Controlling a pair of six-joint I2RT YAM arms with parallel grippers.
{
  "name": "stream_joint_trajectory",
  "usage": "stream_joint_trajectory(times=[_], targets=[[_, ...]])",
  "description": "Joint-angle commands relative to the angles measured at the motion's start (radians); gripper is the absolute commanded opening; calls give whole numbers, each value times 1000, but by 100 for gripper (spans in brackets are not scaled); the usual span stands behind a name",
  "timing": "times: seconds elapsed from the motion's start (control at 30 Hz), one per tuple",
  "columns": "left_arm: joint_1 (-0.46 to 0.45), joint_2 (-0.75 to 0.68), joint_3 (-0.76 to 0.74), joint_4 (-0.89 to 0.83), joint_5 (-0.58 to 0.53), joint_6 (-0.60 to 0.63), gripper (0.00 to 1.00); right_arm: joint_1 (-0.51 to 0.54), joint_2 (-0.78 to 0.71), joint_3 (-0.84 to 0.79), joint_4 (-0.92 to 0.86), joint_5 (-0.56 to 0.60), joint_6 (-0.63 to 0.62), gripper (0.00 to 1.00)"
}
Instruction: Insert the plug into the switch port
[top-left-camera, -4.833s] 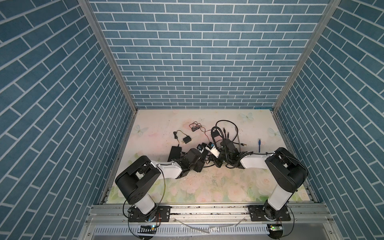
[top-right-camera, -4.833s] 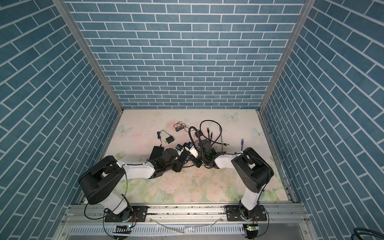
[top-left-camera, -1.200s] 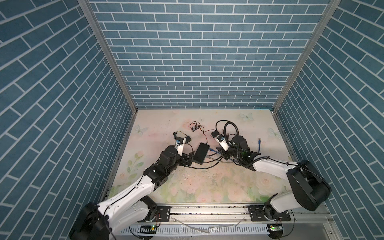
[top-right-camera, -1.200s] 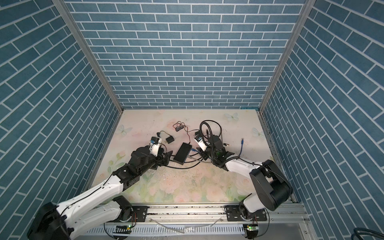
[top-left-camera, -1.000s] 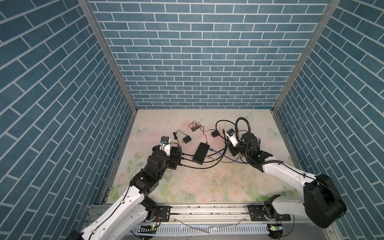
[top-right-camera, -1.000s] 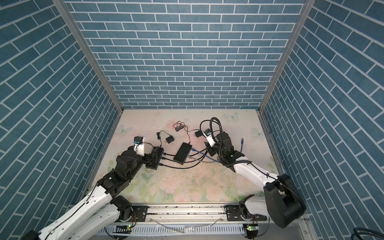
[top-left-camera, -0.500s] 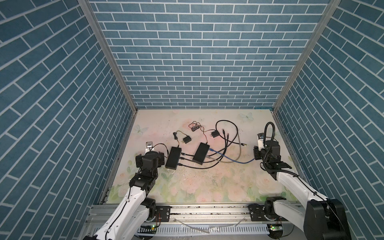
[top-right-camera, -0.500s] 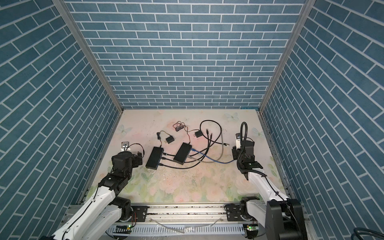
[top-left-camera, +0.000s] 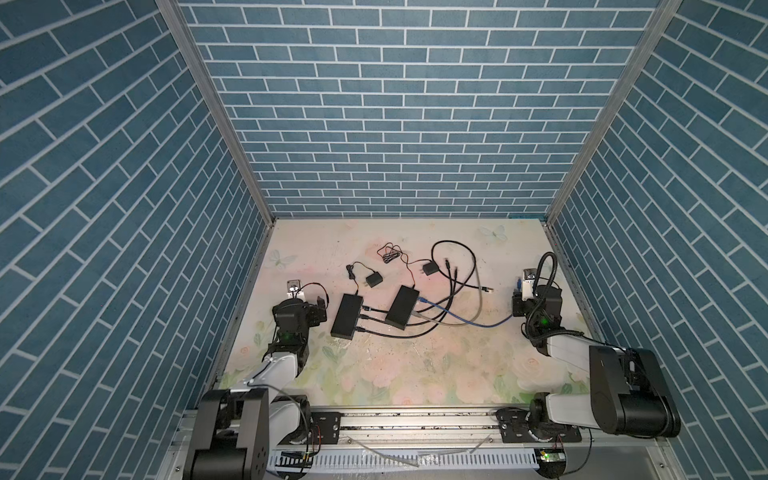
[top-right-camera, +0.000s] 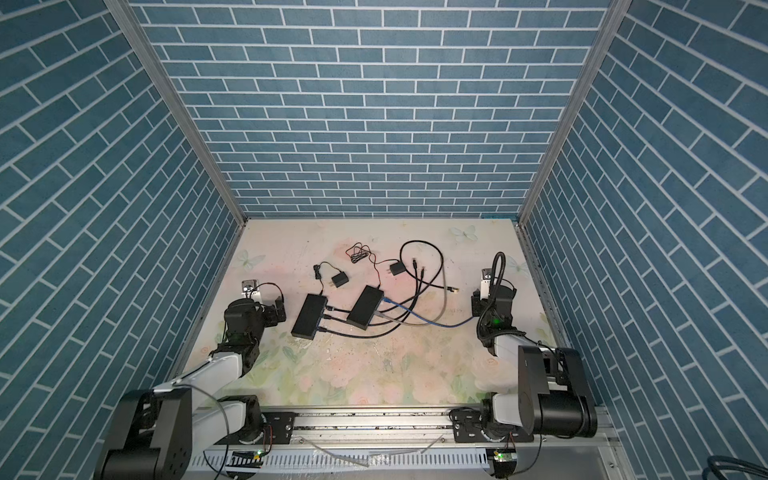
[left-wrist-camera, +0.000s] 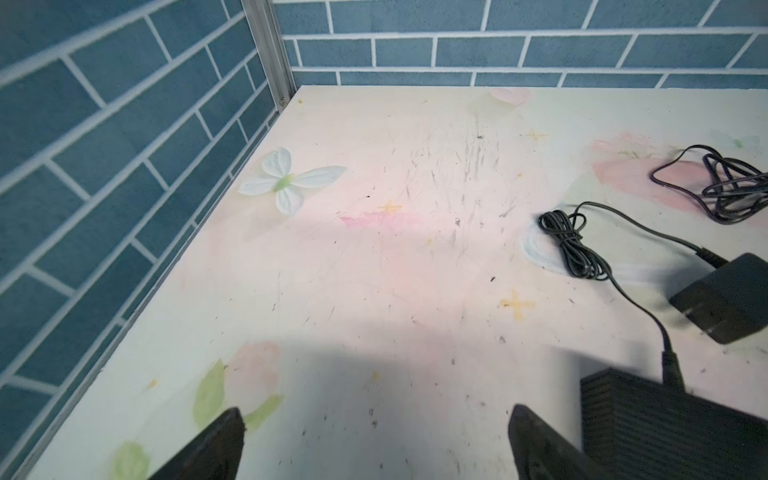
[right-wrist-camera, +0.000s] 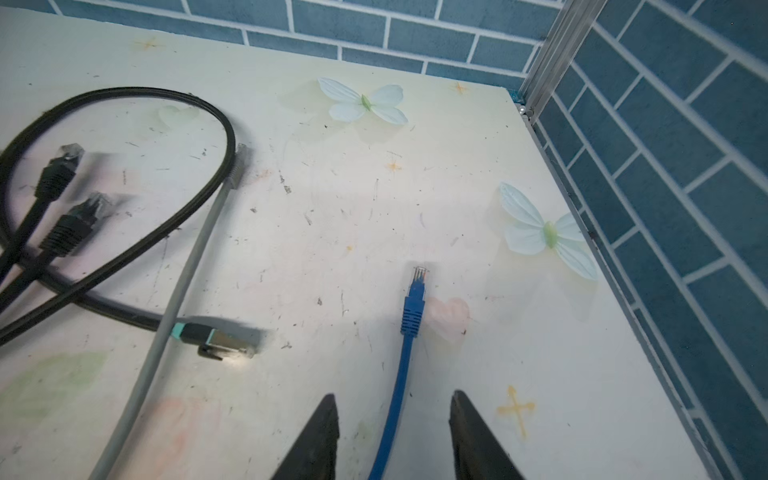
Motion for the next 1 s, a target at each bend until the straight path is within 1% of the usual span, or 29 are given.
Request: stream_joint_trajectory(times=[0.0,0.03,0.13,0.2,0.27,0.37,0.4,0.43,0.47,0.53,0.57,0.67,0.77,0.87,0.9,0.93,0.97], targets=[[13,94,57,165,108,4,100,-6,7,56,0,-34,26,44],[13,120,69,187,118,5,100,-9,0,47,11,-33,29,45],[17,168,125,142,111,18,100,-22,-31,4,63,-26,45,45],[18,186,132,161,115,33,100,-32,-44,-16,85,-34,52,45],[21,221,101,254,98,35,100,-32,-57,-35,107,-37,51,45],[28,306,60,410,148,44,100,-35,-76,-64,144,-33,52,45],[27,344,48,468,141,37,100,-35,-82,-73,155,-34,53,45],[27,351,42,492,155,41,99,-35,-87,-81,163,-38,51,45],[27,332,46,449,144,42,100,-35,-90,-86,170,-43,50,45],[25,344,48,465,124,39,100,-34,-90,-86,170,-39,49,45],[16,337,54,443,107,42,100,-35,-84,-79,160,-33,51,45],[-27,339,88,380,4,65,100,-35,-50,-29,100,-49,47,46],[-35,341,92,376,-7,71,100,-35,-34,-3,67,-71,41,46],[-36,340,94,374,-8,70,100,-35,-44,-17,88,-82,35,46],[-36,340,92,374,-9,71,100,-34,-44,-39,140,-82,55,46],[-36,340,92,374,-9,71,100,-34,-25,-75,264,-89,98,46],[-36,339,92,374,-9,71,100,-25,20,-107,364,-104,78,46]])
